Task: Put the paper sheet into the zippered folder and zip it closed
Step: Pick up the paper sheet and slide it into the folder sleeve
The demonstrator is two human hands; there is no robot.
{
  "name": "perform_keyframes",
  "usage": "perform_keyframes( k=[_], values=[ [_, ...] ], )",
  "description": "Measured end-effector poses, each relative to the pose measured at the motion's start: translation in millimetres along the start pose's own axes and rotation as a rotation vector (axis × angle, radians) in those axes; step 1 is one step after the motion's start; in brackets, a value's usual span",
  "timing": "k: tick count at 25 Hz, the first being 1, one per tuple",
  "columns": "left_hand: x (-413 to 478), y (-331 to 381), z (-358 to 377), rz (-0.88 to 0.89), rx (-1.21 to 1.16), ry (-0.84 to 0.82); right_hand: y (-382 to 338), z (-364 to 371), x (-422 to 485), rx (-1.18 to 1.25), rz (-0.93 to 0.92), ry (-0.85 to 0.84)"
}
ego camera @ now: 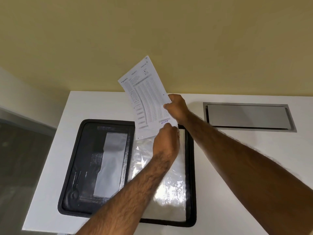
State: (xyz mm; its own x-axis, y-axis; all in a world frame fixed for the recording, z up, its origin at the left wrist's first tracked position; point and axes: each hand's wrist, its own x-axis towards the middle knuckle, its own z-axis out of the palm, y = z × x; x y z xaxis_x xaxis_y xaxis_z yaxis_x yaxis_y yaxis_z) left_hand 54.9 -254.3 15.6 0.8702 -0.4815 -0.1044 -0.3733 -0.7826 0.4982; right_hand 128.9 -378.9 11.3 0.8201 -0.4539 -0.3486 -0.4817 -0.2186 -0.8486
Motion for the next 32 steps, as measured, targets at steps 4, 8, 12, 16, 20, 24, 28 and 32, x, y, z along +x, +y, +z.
perform_keyframes(
  k=[4,8,12,16,20,24,28,32],
  values=[
    [0.8,5.8,-5.1,0.004,-0.003,0.035,-1.0,1.3,1.1,0.023,0.019,0.017],
    [1.7,8.6,-6.1,0.051,0.008,0.087,0.3,2.0,-0.3,0.008,0.05,0.043],
    [13.5,7.8,-10.0,0.133,0.039,0.065,3.1,-0.4,1.9,-0.084,0.053,0.054],
    [40.4,-1.4,-19.0,0.051,-0.052,-0.219,4.7,-3.2,0.9,-0.093,0.067,0.038],
    [65.0,-14.9,-19.7,-0.068,-0.257,-0.279,4.4,-8.5,1.8,-0.027,0.147,-0.069],
    [69.7,-16.6,-13.6,-0.097,-0.278,-0.261,2.9,-17.4,-3.5,-0.08,0.281,-0.18],
    [60.7,-7.7,-5.1,-0.086,-0.234,-0.259,13.6,-29.8,-5.4,-0.158,0.441,-0.302],
    [39.6,-2.7,11.6,-0.016,-0.191,-0.2,25.5,-34.0,-9.1,-0.056,0.544,-0.36]
  ],
)
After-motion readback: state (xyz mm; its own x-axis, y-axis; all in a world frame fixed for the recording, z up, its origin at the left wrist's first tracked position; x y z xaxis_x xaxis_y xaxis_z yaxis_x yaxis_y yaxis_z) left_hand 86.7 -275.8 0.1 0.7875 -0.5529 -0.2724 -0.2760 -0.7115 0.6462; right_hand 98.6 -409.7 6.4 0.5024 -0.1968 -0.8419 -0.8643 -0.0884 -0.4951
